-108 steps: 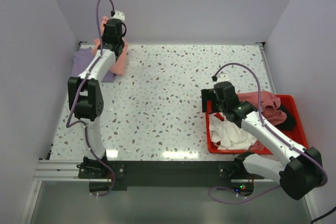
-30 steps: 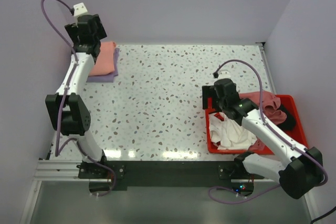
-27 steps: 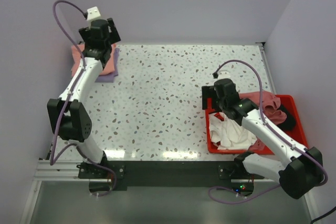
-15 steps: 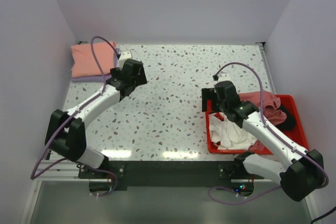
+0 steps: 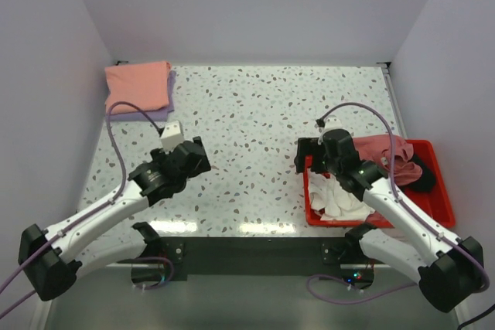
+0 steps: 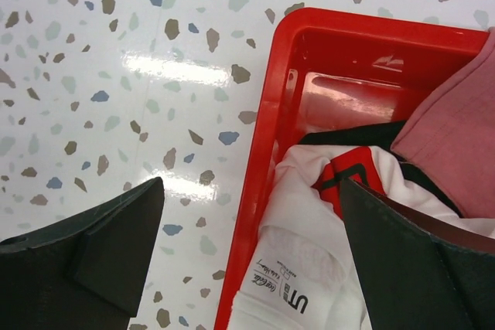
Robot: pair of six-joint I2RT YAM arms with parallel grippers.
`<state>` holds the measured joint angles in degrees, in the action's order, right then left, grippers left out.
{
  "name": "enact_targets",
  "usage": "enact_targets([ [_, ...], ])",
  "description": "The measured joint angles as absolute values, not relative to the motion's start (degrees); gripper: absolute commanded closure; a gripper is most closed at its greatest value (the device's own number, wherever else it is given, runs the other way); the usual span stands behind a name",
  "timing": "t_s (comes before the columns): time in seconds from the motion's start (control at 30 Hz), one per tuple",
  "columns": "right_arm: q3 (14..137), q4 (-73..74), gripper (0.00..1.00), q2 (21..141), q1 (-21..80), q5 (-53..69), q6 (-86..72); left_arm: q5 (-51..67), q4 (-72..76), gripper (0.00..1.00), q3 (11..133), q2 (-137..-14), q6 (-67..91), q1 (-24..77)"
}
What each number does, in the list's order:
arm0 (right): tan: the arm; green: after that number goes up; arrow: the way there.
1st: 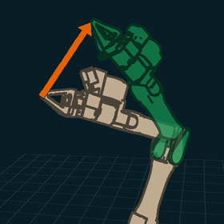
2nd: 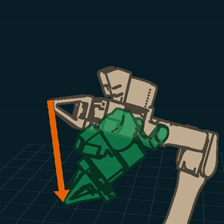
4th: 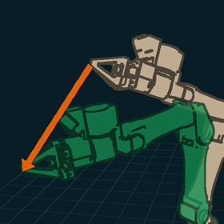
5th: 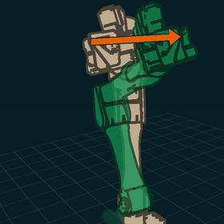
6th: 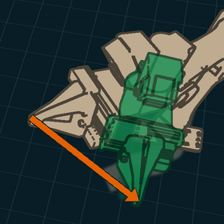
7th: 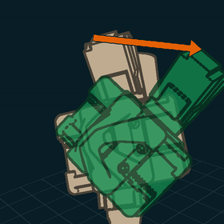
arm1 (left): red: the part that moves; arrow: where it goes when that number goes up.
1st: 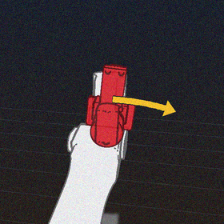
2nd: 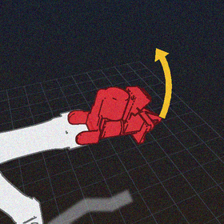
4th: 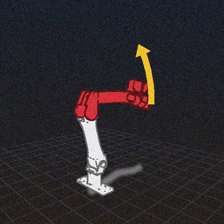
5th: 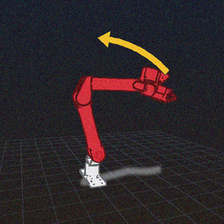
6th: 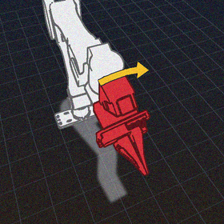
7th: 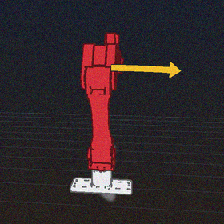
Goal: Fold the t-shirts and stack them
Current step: Reset both grippers
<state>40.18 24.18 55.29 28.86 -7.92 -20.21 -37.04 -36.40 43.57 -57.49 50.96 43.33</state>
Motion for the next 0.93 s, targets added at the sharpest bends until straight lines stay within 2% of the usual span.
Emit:
enact_targets([
  [0.33, 35.7, 21.3, 0.01, 48.9, 28.9, -4.4, -22.4, -37.8, -44.1, 0.00, 38.4, -39.7, 56.5, 43.6],
  [0.93, 33.3, 18.1, 0.01, 45.6, 28.9, -1.6, -25.6, -40.1, -44.4, 0.00, 36.6, -37.6, 58.4, 43.6],
])
